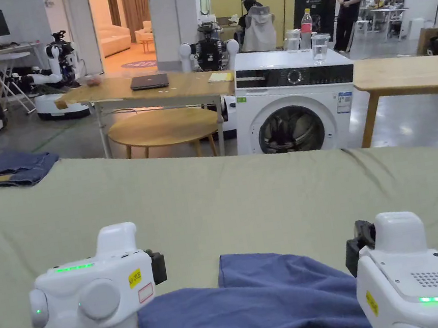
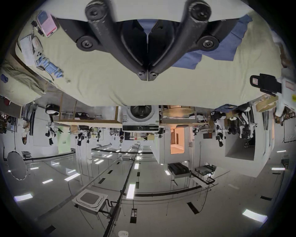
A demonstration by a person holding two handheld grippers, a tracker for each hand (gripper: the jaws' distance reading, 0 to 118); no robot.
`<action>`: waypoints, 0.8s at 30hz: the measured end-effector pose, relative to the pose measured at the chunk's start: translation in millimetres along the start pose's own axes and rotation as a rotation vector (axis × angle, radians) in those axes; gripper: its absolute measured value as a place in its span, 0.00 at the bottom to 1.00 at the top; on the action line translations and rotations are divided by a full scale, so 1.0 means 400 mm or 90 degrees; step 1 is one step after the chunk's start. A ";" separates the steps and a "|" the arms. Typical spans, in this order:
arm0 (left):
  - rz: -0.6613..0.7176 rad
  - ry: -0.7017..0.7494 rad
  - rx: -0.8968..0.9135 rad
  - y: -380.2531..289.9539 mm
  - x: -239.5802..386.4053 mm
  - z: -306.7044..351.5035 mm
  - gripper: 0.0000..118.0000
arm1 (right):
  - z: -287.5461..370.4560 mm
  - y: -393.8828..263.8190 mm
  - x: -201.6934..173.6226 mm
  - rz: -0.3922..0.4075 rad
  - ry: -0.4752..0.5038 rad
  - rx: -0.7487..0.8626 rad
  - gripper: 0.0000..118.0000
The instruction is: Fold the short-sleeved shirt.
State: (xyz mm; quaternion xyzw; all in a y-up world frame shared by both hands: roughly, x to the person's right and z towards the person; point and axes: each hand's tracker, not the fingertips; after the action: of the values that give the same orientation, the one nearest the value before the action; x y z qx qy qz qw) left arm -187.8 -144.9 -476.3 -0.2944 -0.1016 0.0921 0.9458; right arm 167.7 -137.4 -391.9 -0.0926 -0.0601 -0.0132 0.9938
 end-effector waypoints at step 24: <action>-0.092 0.109 -0.282 -0.049 -0.032 -0.386 0.18 | -0.131 -0.092 0.064 0.026 -0.025 -0.117 0.00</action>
State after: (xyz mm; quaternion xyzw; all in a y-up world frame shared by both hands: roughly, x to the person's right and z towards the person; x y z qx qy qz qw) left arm -159.7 -246.9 -591.2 -0.4932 -0.0594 -0.0259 0.8675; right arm 198.0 -183.6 -433.0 -0.1850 -0.0761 0.0030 0.9798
